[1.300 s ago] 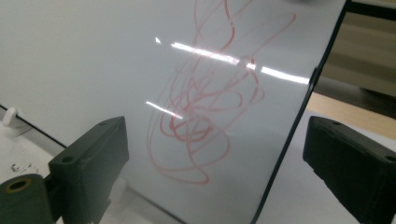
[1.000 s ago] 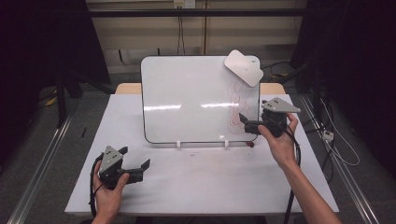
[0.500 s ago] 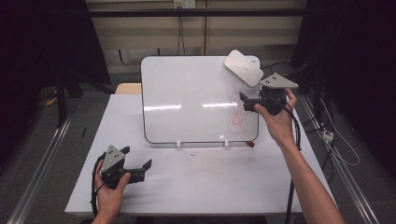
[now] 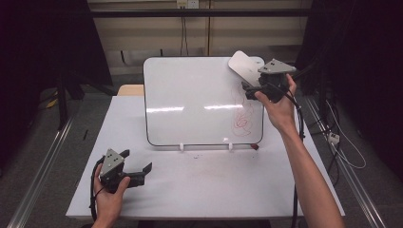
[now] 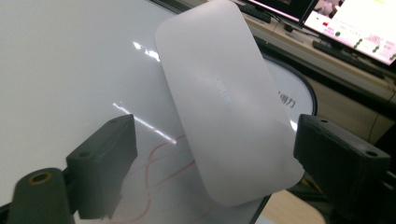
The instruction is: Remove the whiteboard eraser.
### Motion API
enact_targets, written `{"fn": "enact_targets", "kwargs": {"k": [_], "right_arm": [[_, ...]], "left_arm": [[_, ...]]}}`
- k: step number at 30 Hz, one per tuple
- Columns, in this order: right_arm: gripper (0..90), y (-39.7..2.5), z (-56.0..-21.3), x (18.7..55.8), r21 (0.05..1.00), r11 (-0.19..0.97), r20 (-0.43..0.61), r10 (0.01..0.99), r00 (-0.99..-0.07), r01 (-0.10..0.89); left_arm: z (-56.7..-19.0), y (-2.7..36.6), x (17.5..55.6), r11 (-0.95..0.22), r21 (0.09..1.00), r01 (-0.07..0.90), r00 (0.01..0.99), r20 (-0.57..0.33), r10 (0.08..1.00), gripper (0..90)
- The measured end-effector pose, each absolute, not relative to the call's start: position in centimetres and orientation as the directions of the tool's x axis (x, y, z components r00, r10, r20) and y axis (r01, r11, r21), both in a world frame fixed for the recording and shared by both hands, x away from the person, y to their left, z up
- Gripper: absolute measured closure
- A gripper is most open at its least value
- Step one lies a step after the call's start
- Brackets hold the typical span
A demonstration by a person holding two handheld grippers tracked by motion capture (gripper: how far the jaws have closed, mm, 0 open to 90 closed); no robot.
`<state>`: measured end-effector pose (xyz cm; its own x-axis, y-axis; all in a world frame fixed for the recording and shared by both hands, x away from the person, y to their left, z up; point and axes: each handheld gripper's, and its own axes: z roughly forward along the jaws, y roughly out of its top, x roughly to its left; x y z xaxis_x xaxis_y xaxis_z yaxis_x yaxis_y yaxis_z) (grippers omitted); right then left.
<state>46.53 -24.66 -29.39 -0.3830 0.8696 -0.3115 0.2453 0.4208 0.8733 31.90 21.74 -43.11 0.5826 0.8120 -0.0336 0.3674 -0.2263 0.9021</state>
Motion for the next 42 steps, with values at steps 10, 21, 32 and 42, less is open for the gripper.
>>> {"fn": "enact_targets", "kwargs": {"k": [10,21,32,42], "right_arm": [[18.2,-24.2,-28.6,48.5,0.815,0.535,-0.421,0.811,-0.406,0.223],[23.1,-23.1,-29.0,49.9,0.745,0.626,-0.509,0.758,-0.408,0.232],[28.9,-23.0,-29.2,50.5,0.72,0.649,-0.532,0.743,-0.407,0.245],[30.9,-23.1,-28.9,50.4,0.728,0.633,-0.508,0.756,-0.413,0.264]], "left_arm": [[-43.2,21.8,32.1,-0.23,0.9,0.37,0.585,-0.033,0.81,5.4],[-43.1,21.7,32.1,-0.228,0.901,0.369,0.583,-0.033,0.812,5.4],[-43.1,21.9,31.9,-0.235,0.902,0.362,0.585,-0.024,0.81,5.4],[-43.3,22.1,32.1,-0.231,0.9,0.371,0.581,-0.031,0.813,5.3]]}}
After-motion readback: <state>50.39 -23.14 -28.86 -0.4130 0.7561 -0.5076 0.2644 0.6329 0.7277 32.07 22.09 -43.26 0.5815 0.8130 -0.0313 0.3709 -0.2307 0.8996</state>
